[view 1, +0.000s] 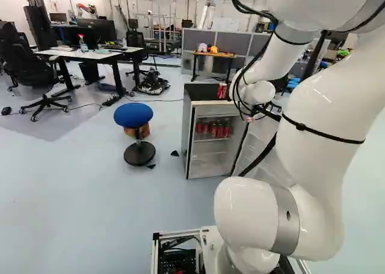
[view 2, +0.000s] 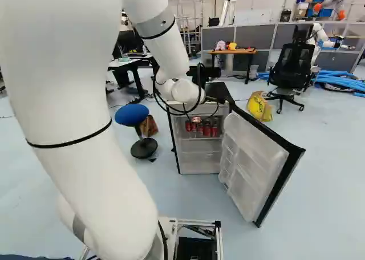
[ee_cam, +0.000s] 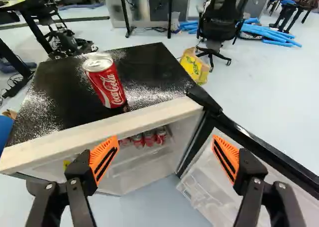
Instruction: Grab a drink from the fridge
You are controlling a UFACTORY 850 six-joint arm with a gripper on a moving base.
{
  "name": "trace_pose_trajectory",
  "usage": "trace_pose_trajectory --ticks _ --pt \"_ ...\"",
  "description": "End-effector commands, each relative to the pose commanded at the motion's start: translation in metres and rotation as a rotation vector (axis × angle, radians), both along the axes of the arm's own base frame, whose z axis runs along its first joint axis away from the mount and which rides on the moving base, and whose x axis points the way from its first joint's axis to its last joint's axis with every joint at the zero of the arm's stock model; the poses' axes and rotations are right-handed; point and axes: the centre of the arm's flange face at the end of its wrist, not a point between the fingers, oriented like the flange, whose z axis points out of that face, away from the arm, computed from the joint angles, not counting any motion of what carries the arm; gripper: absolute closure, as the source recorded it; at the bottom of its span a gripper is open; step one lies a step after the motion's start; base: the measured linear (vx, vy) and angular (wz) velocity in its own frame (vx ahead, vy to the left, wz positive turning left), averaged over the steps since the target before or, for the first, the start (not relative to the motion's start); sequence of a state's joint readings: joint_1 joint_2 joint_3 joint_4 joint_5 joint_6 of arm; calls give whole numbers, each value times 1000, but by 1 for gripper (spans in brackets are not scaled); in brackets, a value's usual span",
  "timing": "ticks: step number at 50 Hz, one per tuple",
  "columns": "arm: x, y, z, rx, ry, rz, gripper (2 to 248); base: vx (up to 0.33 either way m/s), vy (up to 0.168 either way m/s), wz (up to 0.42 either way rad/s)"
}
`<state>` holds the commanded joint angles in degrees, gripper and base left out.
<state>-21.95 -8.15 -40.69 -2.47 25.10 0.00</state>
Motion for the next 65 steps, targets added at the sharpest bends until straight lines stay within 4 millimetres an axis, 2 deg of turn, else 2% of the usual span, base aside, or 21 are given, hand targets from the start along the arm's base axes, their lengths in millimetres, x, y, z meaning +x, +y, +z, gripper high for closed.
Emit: trace_pose_trajectory --ticks 65 --pt "-45 -84 39 167 357 -205 3 0 0 0"
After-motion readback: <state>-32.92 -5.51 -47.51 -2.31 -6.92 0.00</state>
